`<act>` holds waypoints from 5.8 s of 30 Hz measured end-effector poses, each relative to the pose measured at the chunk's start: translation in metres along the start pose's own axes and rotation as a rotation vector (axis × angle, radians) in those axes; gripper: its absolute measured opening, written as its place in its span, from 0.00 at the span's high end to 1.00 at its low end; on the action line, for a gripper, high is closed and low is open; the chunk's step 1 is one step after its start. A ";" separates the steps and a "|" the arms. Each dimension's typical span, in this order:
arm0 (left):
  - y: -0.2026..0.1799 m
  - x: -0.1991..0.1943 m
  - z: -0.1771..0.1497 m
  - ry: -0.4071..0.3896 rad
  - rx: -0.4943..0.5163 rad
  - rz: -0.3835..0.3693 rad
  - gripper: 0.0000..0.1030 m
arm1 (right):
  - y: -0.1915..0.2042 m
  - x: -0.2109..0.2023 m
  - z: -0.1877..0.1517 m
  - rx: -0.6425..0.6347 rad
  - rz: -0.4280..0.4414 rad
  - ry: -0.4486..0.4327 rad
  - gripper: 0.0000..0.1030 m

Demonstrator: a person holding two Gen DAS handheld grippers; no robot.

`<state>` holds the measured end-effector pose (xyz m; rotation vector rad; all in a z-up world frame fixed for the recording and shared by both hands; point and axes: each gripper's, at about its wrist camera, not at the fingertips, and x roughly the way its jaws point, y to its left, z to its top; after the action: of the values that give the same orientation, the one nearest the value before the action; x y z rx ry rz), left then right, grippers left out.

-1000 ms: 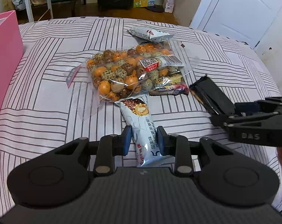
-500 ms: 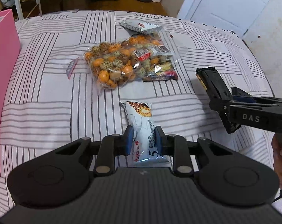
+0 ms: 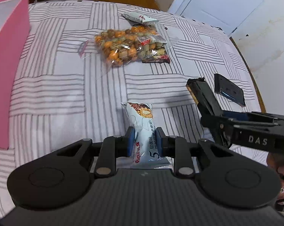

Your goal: Organize snacks

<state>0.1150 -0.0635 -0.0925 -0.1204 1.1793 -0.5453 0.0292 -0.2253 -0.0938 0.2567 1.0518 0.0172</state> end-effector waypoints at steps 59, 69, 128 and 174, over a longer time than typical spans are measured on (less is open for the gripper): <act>0.227 -0.162 0.040 -0.174 -0.036 0.454 0.50 | 0.298 0.059 0.077 -0.341 0.391 -0.080 0.27; 0.179 -0.201 0.034 -0.244 -0.005 0.371 0.48 | 0.242 -0.027 0.071 -0.362 0.378 -0.223 0.26; 0.097 0.112 0.139 0.115 -0.173 -0.202 0.56 | 0.058 0.092 0.042 -0.050 0.110 -0.180 0.16; 0.021 0.046 0.062 0.034 0.094 -0.089 0.56 | 0.092 0.073 -0.003 -0.028 -0.002 -0.141 0.08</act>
<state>0.1907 -0.0785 -0.1147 -0.0841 1.1834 -0.6824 0.0730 -0.1260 -0.1374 0.2277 0.9114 0.0120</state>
